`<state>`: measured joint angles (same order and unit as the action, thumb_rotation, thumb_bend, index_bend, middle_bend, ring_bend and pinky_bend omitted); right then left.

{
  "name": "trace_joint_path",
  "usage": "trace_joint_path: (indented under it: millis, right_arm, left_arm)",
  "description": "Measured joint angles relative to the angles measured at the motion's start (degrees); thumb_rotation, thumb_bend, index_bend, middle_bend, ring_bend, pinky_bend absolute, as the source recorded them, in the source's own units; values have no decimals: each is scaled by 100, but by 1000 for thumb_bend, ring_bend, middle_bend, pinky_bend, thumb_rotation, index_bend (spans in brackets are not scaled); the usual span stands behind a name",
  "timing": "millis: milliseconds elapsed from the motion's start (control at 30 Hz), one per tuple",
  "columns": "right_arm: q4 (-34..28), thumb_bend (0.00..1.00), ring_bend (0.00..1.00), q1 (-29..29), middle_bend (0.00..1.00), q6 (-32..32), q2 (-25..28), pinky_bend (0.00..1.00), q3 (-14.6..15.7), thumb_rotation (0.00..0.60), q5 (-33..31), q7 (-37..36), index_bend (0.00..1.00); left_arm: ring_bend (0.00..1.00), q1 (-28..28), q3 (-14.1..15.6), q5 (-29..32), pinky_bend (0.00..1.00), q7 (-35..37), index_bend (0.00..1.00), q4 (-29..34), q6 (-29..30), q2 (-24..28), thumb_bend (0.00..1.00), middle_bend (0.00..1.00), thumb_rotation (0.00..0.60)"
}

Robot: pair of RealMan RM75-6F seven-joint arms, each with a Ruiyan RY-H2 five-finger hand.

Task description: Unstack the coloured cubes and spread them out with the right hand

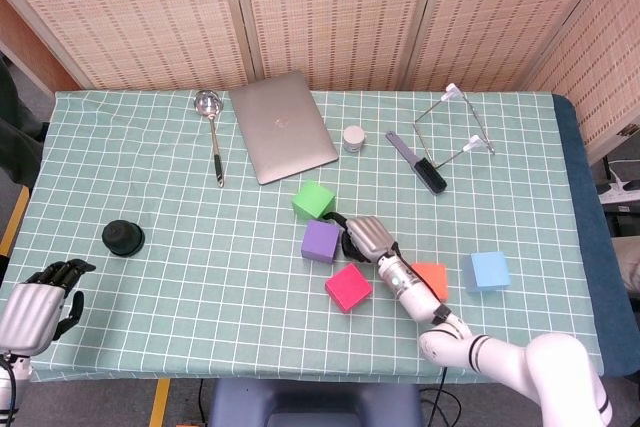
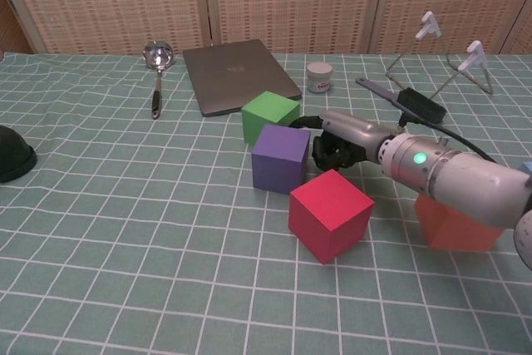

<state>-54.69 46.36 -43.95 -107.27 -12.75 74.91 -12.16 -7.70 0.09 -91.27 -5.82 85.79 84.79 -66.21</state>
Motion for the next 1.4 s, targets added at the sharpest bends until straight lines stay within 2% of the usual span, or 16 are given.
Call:
trace_joint_path:
  millis: [200,400,467,500,600,667,800,867,933,1000,1100,1233,1333,1400]
  right_arm:
    - [576,1000,827,274,859,250,-276,974,-27,600,106,-400,41]
    - [561,996,829,258,859,67,-251,977,173,600,432,-672,25]
    - [480,924,829,204,859,-118,-185,978,240,600,544,-709,41]
    - [423,858,829,158,859,-271,-137,978,278,600,611,-710,53]
    - [223,577,821,-3,859,-716,24,981,365,600,751,-608,124]
    - [40,482,800,-116,859,-969,151,979,411,600,814,-494,160]
    - [-450,455,730,-324,847,-1251,485,963,527,600,936,-357,249]
    - [-554,445,677,-370,798,-1308,568,930,576,600,988,-357,281]
    - [-618,418,598,-412,701,-1368,618,870,636,600,1049,-367,296]
    - [-630,381,492,-436,584,-1440,617,806,653,600,1082,-364,292]
    - [-608,314,353,-486,463,-1654,565,711,658,600,1141,-350,264]
    - [-600,251,319,-589,393,-2068,459,644,632,600,1215,-296,214]
    - [-641,242,304,-681,359,-2403,378,641,606,600,1281,-172,177]
    - [-682,240,260,-727,328,-2522,342,598,600,600,1319,-27,147]
  left_arm:
    - [282,5,-3,5,506,6,300,-9,10,1,636,282,600]
    - [282,11,-10,21,506,28,301,-14,16,9,636,282,600]
    - [282,14,-10,16,506,31,301,-12,25,10,636,282,600]
    - [282,14,-11,15,506,31,300,-10,27,10,636,282,600]
    - [282,11,-8,2,506,24,301,-4,27,7,636,282,600]
    - [282,7,-2,-3,506,7,301,3,17,3,636,281,600]
    - [282,-5,8,-23,506,-31,301,21,-3,-9,636,282,600]
    - [281,-10,12,-31,506,-46,301,23,-10,-14,636,282,600]
    - [281,-10,14,-21,507,-47,300,19,-20,-17,635,282,600]
    - [282,-10,11,1,507,-35,300,9,-32,-17,636,282,600]
    - [282,-7,7,21,507,-12,301,-3,-39,-13,636,282,600]
    - [282,-5,0,15,507,3,300,-3,-16,-7,636,281,600]
    - [282,-3,1,9,507,8,301,2,-11,-5,636,281,600]
    - [282,-5,6,2,507,2,301,9,-16,-3,636,281,600]
